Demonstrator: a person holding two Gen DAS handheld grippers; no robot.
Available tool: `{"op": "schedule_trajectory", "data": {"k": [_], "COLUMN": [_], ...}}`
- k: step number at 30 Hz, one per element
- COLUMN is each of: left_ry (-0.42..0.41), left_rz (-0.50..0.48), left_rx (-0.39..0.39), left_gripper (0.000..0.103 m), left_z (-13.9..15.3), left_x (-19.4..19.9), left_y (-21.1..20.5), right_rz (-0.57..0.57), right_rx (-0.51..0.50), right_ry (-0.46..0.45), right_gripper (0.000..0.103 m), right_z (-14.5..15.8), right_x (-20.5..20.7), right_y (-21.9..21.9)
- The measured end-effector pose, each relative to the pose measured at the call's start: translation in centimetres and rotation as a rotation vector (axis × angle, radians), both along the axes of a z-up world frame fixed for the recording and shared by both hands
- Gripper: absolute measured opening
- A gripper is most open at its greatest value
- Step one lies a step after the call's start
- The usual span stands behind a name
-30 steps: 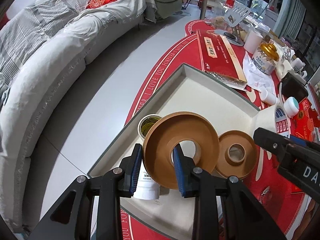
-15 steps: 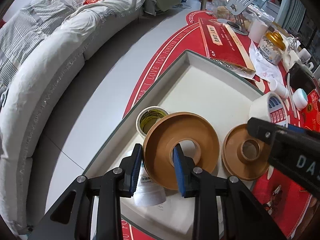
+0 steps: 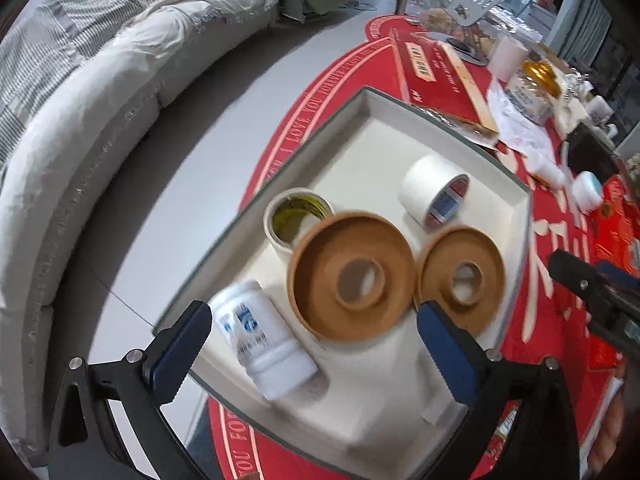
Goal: Organize rigid objects
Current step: 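Open both tools to drop the brown ring and tape roll into the tray, then move right tool to the red lighter box while left tool approaches the white plug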
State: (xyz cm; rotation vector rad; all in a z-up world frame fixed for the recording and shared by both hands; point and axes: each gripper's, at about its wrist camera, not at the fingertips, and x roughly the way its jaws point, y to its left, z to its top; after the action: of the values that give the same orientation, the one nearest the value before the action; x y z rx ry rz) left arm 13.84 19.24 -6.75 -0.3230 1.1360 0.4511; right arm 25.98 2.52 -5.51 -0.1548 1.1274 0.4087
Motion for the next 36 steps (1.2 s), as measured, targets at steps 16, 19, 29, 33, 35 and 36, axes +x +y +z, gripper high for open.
{"op": "schedule_trajectory", "data": {"k": [16, 19, 29, 33, 35, 36], "left_ry": [0.024, 0.031, 0.077, 0.100, 0.110, 0.117], "left_rz": [-0.007, -0.006, -0.005, -0.041, -0.062, -0.079], "left_rx": [-0.053, -0.059, -0.068, -0.069, -0.072, -0.071], "left_gripper": [0.103, 0.103, 0.103, 0.103, 0.103, 0.103], "left_z": [-0.4, -0.7, -2.0, -2.6, -2.9, -3.1], "left_x": [-5.9, -6.6, -9.9, -11.3, -11.9, -12.3], "left_y": [-2.3, -2.6, -3.9, -5.3, -6.0, -6.6], "right_rz": [-0.111, -0.077, 0.207, 0.327, 0.366, 0.377], "right_rx": [-0.085, -0.077, -0.096, -0.109, -0.109, -0.107], "right_ry": [0.106, 0.068, 0.070, 0.075, 0.092, 0.102], "right_gripper": [0.081, 0.048, 0.036, 0.036, 0.036, 0.036], "right_z": [-7.4, -6.7, -6.5, -6.6, -6.7, -6.8], "right_x": [4.6, 3.7, -6.0, -11.6, -14.4, -15.5], "right_y": [-4.4, -3.9, -0.3, 0.6, 0.4, 0.3]}}
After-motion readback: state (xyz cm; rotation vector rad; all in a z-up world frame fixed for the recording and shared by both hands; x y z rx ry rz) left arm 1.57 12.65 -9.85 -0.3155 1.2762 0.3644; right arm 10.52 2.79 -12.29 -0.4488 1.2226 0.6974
